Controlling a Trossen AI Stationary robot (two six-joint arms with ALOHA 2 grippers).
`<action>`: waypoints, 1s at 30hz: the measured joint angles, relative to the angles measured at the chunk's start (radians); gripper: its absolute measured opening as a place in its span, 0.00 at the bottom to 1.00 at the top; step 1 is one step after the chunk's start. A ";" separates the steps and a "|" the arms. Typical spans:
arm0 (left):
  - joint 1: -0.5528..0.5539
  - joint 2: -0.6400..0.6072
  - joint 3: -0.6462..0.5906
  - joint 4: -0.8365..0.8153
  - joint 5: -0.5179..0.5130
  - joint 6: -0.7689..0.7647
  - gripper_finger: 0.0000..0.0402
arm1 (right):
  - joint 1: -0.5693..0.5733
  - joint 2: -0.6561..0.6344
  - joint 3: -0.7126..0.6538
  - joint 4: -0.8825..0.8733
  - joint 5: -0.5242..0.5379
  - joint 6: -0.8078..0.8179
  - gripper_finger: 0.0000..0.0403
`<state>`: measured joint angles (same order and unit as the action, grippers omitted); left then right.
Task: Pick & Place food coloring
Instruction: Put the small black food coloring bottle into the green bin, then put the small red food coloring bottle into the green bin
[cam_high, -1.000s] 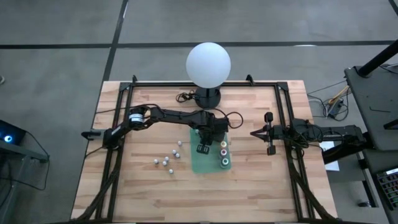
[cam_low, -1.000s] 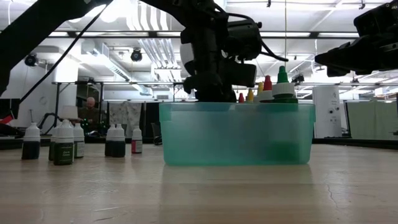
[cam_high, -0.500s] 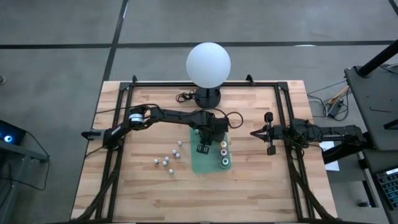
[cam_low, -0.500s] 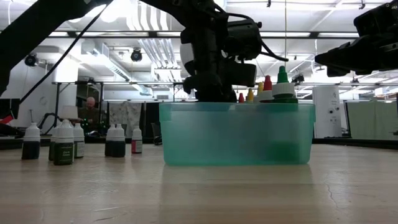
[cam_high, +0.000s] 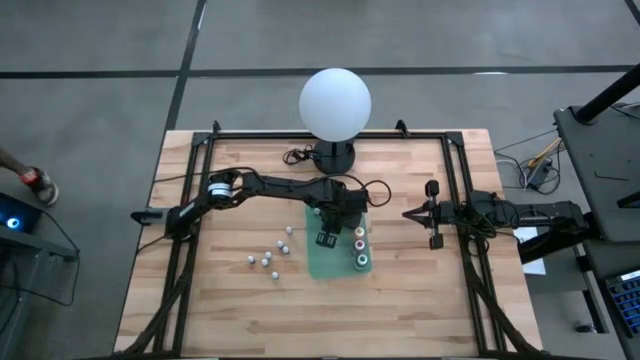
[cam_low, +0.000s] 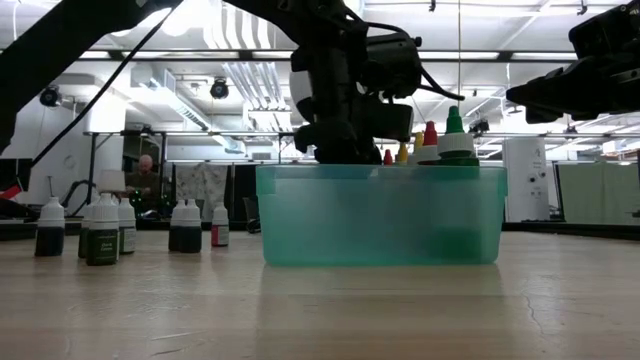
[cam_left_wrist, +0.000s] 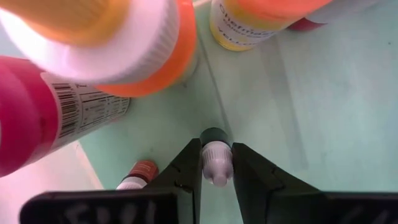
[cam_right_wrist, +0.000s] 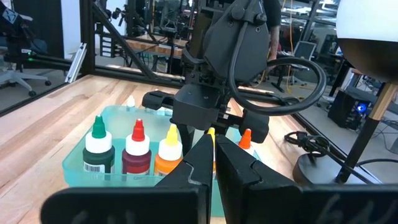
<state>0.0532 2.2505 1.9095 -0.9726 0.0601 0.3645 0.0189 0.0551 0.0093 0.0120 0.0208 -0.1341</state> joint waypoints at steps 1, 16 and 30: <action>0.000 0.000 0.000 0.000 0.000 0.000 0.12 | 0.000 0.000 0.000 0.000 0.000 0.000 0.02; 0.000 0.001 0.000 0.000 -0.001 -0.006 0.15 | 0.000 0.000 0.000 0.000 0.000 0.001 0.02; 0.000 0.003 0.000 0.012 -0.002 -0.008 0.28 | 0.000 0.000 0.000 0.000 0.000 0.000 0.02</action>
<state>0.0528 2.2539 1.9095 -0.9607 0.0577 0.3561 0.0193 0.0551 0.0093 0.0116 0.0212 -0.1337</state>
